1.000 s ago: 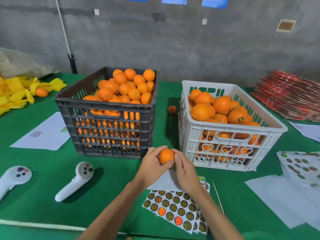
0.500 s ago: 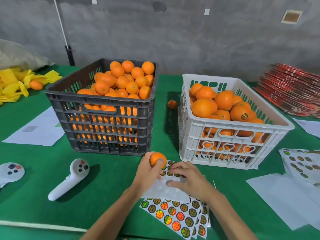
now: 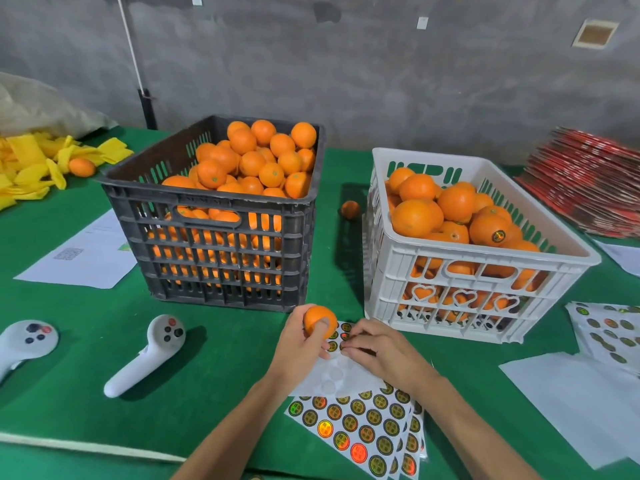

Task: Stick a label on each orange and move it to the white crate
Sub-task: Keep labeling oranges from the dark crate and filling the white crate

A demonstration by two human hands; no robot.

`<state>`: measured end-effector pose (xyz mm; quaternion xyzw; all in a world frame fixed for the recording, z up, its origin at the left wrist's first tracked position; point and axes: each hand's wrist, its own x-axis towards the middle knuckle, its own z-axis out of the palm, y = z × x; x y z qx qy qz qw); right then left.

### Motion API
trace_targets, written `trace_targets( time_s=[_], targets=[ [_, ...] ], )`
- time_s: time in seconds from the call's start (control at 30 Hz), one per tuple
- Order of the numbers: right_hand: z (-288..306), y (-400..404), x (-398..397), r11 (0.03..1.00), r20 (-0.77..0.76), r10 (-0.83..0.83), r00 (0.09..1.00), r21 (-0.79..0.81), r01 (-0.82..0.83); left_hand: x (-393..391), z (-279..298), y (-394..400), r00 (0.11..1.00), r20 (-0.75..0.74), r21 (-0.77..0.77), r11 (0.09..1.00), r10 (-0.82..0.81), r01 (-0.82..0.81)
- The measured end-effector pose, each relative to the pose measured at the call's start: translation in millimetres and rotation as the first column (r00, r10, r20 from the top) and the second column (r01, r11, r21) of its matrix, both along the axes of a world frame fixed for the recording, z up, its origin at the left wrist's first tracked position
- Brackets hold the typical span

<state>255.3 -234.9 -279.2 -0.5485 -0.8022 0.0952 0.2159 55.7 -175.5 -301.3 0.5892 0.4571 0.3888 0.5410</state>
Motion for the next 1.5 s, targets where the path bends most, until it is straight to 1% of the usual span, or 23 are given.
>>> trace_targets(
  time_s=[0.13, 0.23, 0.27, 0.33, 0.4, 0.43, 0.47, 0.5, 0.57, 0.63, 0.67, 0.77, 0.83, 0.87, 0.93, 0.97, 1.07, 1.13, 1.23, 1.3, 1.4, 1.47, 1.5],
  targets=[
    [-1, 0, -3, 0.995, -0.124, -0.099, 0.987, -0.046, 0.094, -1, 1, 0, 1.000, 0.018, -0.010, 1.000, -0.014, 0.014],
    [-3, -1, -8, 0.992, -0.055, -0.121, 0.991, -0.041, 0.119, -1, 0, 1, 1.000, 0.025, -0.024, 1.000, -0.014, 0.015],
    [-3, -1, -9, 0.989, -0.064, -0.142, 0.988, -0.037, 0.140, -1, -1, 1, 1.000, 0.026, -0.026, 1.000, -0.012, 0.013],
    [-1, -1, -13, 0.971, -0.173, -0.241, 0.955, -0.034, 0.238, -1, -3, 2, 0.999, 0.035, -0.036, 0.999, -0.010, 0.011],
    [3, 3, -20, 0.922, -0.302, -0.356, 0.884, 0.040, 0.385, -1, -1, 5, 0.997, 0.072, -0.068, 0.998, -0.013, 0.018],
    [7, 4, -25, 0.890, -0.342, -0.391, 0.855, 0.097, 0.446, -1, 2, 7, 0.994, 0.111, -0.101, 0.995, -0.013, 0.024],
    [13, 6, -30, 0.861, -0.336, -0.399, 0.853, 0.183, 0.475, -1, 7, 9, 0.988, 0.152, -0.133, 0.991, -0.012, 0.033],
    [19, 8, -35, 0.838, -0.291, -0.387, 0.875, 0.285, 0.466, -1, 13, 9, 0.981, 0.192, -0.155, 0.987, -0.011, 0.041],
    [32, 11, -45, 0.808, -0.145, -0.351, 0.925, 0.452, 0.377, 0, 30, 8, 0.963, 0.269, -0.167, 0.983, -0.026, 0.073],
    [45, 14, -51, 0.799, -0.017, -0.329, 0.944, 0.528, 0.288, 2, 50, 6, 0.929, 0.360, -0.134, 0.981, -0.081, 0.138],
    [55, 14, -53, 0.802, -0.023, -0.315, 0.949, 0.529, 0.279, 3, 60, 7, 0.908, 0.404, -0.112, 0.979, -0.109, 0.168],
    [82, 17, -53, 0.789, -0.124, -0.258, 0.958, 0.546, 0.283, 4, 89, 13, 0.845, 0.510, -0.063, 0.972, -0.162, 0.224],
    [100, 17, -52, 0.789, -0.122, -0.243, 0.962, 0.552, 0.269, 5, 114, 19, 0.838, 0.512, -0.023, 0.973, -0.188, 0.232],
    [110, 17, -51, 0.793, -0.105, -0.246, 0.964, 0.550, 0.262, 6, 128, 21, 0.851, 0.488, 0.003, 0.975, -0.195, 0.222],
    [128, 20, -47, 0.794, -0.083, -0.266, 0.960, 0.546, 0.267, 11, 155, 26, 0.898, 0.384, 0.078, 0.977, -0.212, 0.197],
    [138, 22, -44, 0.786, -0.098, -0.278, 0.956, 0.548, 0.285, 14, 167, 29, 0.917, 0.326, 0.122, 0.972, -0.231, 0.201],
    [168, 32, -29, 0.760, -0.187, -0.293, 0.938, 0.549, 0.347, 25, 198, 40, 0.930, 0.199, 0.255, 0.932, -0.310, 0.257],
    [185, 43, -16, 0.741, -0.223, -0.340, 0.913, 0.535, 0.407, 27, 215, 53, 0.967, 0.079, 0.356, 0.913, -0.243, 0.200],
    [206, 59, 10, 0.706, -0.282, -0.454, 0.845, 0.464, 0.534, 15, 234, 84, 0.994, -0.100, 0.505, 0.858, -0.044, 0.089],
    [218, 69, 28, 0.669, -0.309, -0.537, 0.785, 0.412, 0.619, 2, 243, 109, 0.970, -0.235, 0.569, 0.817, 0.058, 0.089],
    [229, 81, 51, 0.612, -0.348, -0.607, 0.715, 0.369, 0.699, -25, 242, 151, 0.898, -0.391, 0.596, 0.799, 0.203, 0.078],
    [228, 87, 59, 0.624, -0.323, -0.625, 0.711, 0.340, 0.703, -45, 239, 179, 0.811, -0.509, 0.581, 0.810, 0.288, 0.077],
    [226, 89, 60, 0.647, -0.281, -0.624, 0.729, 0.336, 0.684, -56, 238, 192, 0.772, -0.559, 0.550, 0.832, 0.302, 0.073]
  ],
)
